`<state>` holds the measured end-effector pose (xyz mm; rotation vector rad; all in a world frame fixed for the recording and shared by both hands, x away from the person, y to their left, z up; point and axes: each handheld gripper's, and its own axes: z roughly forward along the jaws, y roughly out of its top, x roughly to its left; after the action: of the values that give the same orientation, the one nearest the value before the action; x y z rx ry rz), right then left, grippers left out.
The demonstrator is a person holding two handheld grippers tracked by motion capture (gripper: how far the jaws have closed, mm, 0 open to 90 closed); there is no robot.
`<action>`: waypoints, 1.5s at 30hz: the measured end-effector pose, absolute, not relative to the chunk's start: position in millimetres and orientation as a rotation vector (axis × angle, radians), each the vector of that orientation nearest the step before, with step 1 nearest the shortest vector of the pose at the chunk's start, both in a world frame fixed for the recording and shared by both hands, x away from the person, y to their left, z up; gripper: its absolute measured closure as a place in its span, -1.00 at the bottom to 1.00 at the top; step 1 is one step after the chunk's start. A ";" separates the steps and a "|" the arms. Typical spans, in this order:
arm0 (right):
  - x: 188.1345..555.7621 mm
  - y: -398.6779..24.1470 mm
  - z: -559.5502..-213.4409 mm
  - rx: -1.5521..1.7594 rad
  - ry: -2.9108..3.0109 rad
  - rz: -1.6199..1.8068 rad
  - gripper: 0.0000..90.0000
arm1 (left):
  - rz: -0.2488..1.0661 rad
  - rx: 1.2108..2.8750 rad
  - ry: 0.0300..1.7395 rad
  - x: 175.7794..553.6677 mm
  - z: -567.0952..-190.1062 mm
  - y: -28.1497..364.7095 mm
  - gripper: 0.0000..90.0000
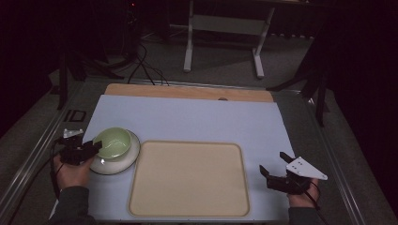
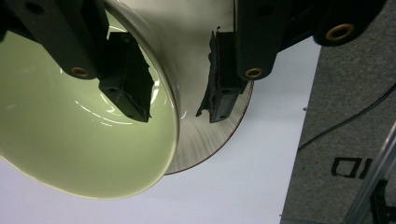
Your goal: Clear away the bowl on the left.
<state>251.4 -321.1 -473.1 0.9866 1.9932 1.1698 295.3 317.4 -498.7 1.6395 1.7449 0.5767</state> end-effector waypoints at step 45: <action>249.5 -319.9 -471.3 0.942 1.993 1.190 -0.76 | 0.280 1.572 1.779 305.5 -512.4 328.0 0.84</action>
<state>249.5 -319.9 -471.3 0.9419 1.9927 1.1898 305.5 328.0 -512.4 1.5716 1.7795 0.2804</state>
